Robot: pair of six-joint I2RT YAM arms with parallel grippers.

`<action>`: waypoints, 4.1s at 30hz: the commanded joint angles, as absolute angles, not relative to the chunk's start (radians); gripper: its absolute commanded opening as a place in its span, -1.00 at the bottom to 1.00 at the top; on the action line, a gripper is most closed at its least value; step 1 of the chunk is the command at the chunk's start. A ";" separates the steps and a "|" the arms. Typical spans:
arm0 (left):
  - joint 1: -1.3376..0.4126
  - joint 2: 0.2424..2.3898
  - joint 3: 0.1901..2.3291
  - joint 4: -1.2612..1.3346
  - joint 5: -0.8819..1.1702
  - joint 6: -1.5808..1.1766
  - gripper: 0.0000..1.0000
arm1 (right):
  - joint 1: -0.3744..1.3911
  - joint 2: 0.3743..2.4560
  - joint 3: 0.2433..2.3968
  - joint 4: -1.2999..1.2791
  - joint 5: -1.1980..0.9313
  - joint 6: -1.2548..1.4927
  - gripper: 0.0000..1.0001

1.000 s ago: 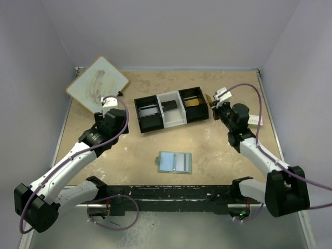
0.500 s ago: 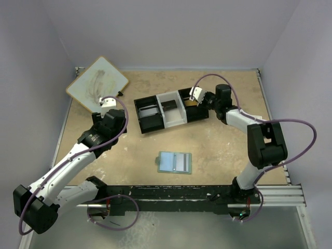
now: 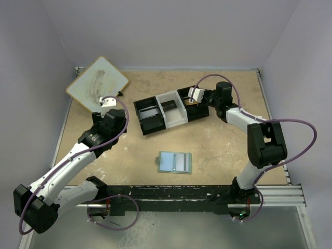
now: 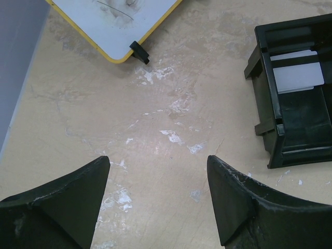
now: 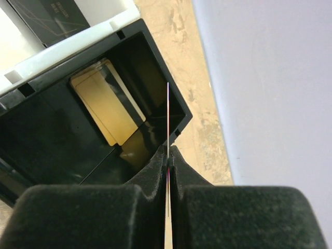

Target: Take the credit cards out of the card holder

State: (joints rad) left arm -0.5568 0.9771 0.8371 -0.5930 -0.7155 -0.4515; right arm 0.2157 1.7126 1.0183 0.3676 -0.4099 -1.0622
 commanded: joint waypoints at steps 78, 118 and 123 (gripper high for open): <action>-0.552 1.000 0.836 -0.566 -0.638 -0.417 0.47 | 0.294 1.912 1.344 0.038 -0.431 -1.213 0.02; -0.983 0.876 0.487 -0.100 -0.051 -1.004 0.38 | 0.440 1.447 0.622 0.167 -0.430 0.372 0.13; -1.205 1.010 0.482 -0.016 -0.189 -1.073 0.36 | 0.455 1.479 0.601 0.167 -0.436 0.362 0.13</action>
